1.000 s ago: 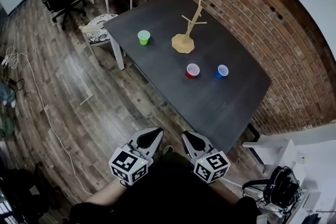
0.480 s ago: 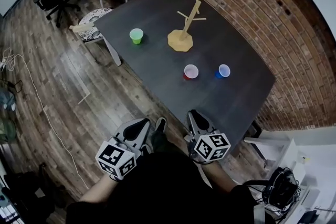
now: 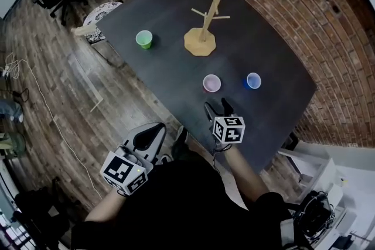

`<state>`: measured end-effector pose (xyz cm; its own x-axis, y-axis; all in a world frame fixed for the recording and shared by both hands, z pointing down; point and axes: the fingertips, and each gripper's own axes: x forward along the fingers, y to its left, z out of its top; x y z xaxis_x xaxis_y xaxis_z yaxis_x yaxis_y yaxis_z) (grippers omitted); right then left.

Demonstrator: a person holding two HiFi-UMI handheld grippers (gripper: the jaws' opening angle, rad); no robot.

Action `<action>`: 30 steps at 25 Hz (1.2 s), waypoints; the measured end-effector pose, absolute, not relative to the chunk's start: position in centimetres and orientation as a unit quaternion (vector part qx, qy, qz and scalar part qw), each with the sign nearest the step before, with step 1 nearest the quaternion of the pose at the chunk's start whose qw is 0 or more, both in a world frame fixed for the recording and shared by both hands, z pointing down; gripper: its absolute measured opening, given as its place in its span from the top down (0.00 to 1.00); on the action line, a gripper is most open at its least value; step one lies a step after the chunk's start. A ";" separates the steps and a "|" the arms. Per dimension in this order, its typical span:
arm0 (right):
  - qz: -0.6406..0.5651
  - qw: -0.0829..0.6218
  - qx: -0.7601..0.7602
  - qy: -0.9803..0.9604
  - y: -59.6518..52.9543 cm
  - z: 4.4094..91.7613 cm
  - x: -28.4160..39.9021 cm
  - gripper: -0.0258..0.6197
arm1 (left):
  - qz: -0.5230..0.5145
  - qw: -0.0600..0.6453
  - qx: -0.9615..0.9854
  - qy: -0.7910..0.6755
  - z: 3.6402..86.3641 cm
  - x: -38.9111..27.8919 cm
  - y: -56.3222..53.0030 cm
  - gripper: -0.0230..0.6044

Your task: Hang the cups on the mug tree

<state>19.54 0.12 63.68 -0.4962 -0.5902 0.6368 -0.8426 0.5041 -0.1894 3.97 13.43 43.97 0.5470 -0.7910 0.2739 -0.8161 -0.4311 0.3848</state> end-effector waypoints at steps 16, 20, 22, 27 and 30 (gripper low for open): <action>0.154 0.316 0.445 -0.824 -8.8 70.5 18.7 0.50 | 0.074 0.250 0.832 -0.491 45.1 3.5 6.3 0.93; 0.139 0.312 0.439 -0.831 -9.5 70.5 17.8 0.50 | 0.080 0.260 0.825 -0.495 45.7 2.4 6.1 0.93; 0.139 0.314 0.435 -0.832 -9.6 70.2 17.2 0.50 | 0.079 0.264 0.825 -0.493 45.8 1.6 5.8 0.93; 0.116 0.354 0.451 -0.811 -9.4 69.3 16.6 0.51 | 0.066 0.273 0.835 -0.474 45.8 -1.6 4.1 0.93; 0.093 0.373 0.478 -0.790 -10.0 67.3 16.8 0.51 | 0.054 0.275 0.851 -0.444 45.2 -3.6 2.0 0.93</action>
